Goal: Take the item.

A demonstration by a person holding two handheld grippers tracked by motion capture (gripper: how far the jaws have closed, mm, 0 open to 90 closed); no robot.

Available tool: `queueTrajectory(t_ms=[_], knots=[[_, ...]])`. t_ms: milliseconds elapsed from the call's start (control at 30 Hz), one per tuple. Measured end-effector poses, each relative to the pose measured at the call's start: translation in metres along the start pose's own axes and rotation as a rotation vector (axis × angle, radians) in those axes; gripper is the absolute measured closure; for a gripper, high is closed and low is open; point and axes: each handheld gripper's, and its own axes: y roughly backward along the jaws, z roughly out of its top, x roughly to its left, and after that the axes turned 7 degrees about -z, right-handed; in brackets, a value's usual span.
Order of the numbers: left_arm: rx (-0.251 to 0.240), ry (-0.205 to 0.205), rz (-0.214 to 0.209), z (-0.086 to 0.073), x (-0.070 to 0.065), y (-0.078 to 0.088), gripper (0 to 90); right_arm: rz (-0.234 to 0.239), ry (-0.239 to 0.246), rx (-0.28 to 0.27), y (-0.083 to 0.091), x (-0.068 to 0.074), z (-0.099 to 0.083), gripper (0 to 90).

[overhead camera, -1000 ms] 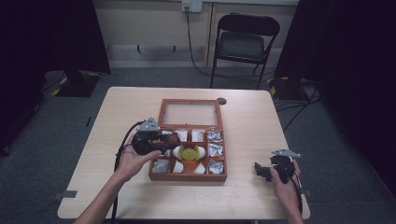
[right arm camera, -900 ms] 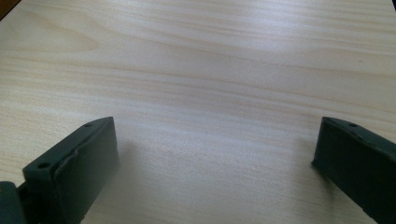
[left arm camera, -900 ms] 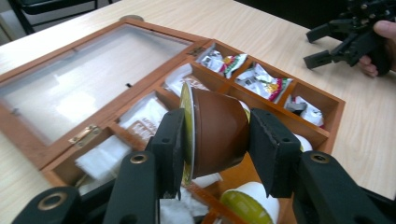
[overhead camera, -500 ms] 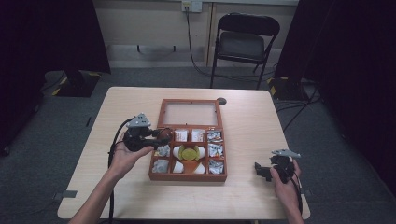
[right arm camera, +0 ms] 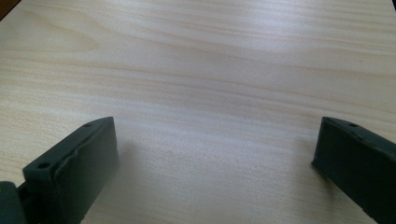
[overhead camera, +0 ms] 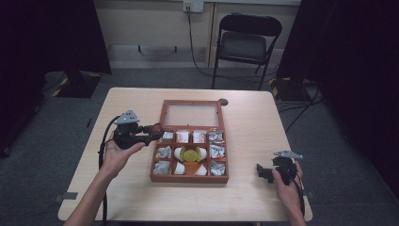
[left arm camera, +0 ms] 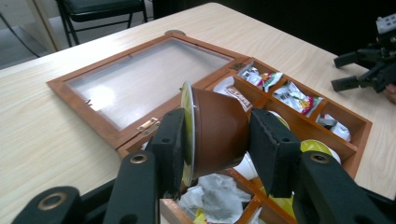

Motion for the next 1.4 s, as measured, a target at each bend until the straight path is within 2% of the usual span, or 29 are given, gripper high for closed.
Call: queueTrajectory(t_ms=[433, 667, 900, 1000, 1133, 1167, 1400], knots=[[-0.027, 0.018, 0.069, -0.003, 0.012, 0.023, 57.2, 0.000, 0.000, 0.000, 0.000, 0.000, 0.000, 0.0], [-0.012, 0.039, 0.115, -0.011, 0.025, 0.028, 57.1, 0.000, 0.000, 0.000, 0.000, 0.000, 0.000, 0.0], [0.013, 0.072, 0.138, -0.023, 0.038, 0.024, 57.1, 0.000, 0.000, 0.000, 0.000, 0.000, 0.000, 0.0], [0.012, 0.063, 0.140, -0.025, 0.039, 0.023, 57.1, 0.000, 0.000, 0.000, 0.000, 0.000, 0.000, 0.0], [0.038, 0.062, 0.156, -0.030, 0.043, 0.017, 57.1, 0.000, 0.000, 0.000, 0.000, 0.000, 0.000, 0.0], [0.052, 0.071, 0.165, -0.035, 0.046, 0.015, 57.1, 0.000, 0.000, 0.000, 0.000, 0.000, 0.000, 0.0], [0.072, 0.123, 0.168, -0.048, 0.059, 0.010, 57.1, 0.000, 0.000, 0.000, 0.000, 0.000, 0.000, 0.0]])
